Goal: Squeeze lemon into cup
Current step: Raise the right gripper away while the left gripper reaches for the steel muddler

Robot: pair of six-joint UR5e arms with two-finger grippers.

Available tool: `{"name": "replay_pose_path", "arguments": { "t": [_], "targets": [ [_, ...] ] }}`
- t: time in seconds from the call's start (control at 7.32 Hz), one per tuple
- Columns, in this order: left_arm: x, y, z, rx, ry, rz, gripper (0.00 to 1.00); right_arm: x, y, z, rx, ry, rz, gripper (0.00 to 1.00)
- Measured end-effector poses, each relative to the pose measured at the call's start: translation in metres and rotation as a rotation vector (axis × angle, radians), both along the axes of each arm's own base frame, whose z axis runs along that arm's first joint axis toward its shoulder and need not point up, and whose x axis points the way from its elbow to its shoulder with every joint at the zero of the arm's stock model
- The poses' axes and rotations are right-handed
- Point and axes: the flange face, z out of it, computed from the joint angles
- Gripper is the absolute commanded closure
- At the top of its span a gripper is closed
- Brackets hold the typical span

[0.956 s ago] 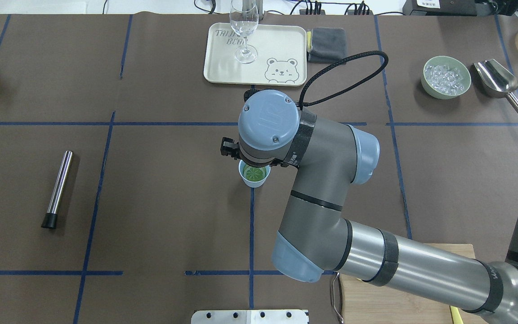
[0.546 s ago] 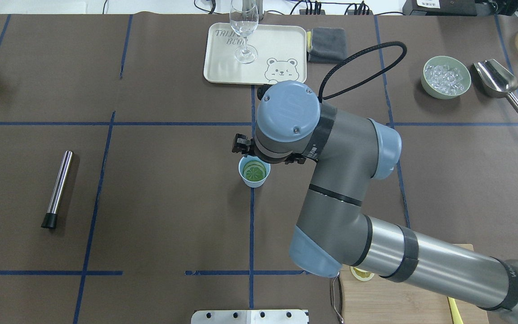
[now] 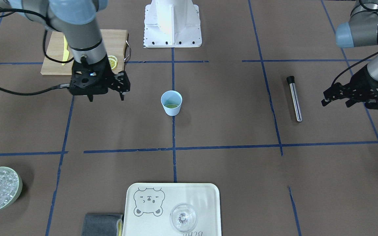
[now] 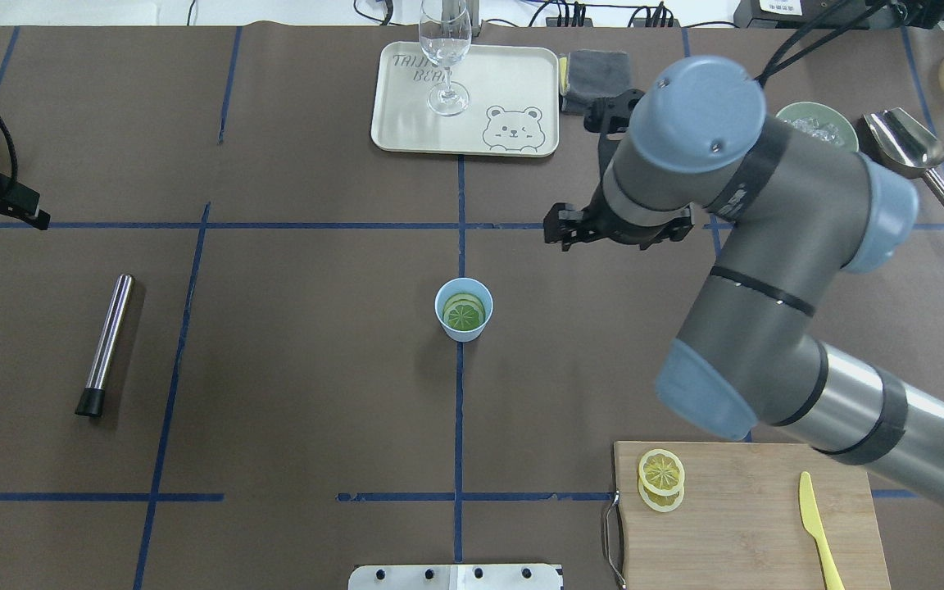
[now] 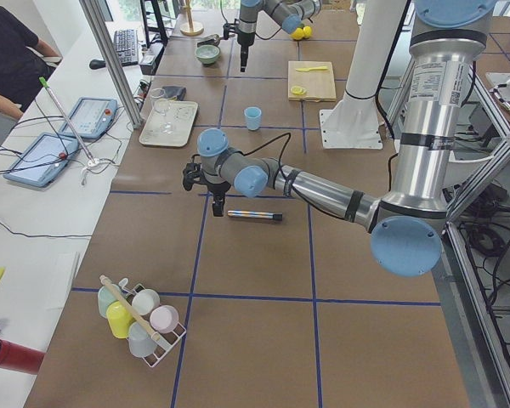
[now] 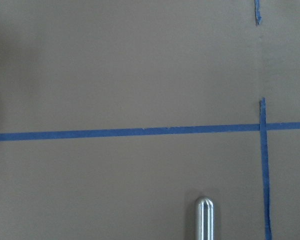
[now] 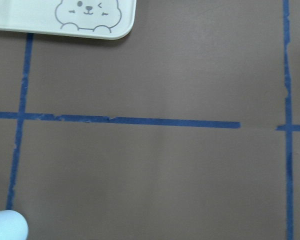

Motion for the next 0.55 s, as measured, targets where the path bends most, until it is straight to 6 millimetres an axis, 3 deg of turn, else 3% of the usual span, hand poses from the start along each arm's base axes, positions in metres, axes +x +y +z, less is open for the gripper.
{"name": "replay_pose_path", "arguments": {
  "t": [0.27, 0.55],
  "targets": [
    [0.047, 0.015, -0.005, -0.031, -0.017, 0.089, 0.0, 0.081, -0.034, 0.046, 0.013, 0.006, -0.064, 0.0],
    [0.071, 0.015, -0.019, -0.078, -0.051, 0.127, 0.0, 0.154, -0.05, 0.087, 0.021, -0.015, -0.12, 0.0]
  ]
}}
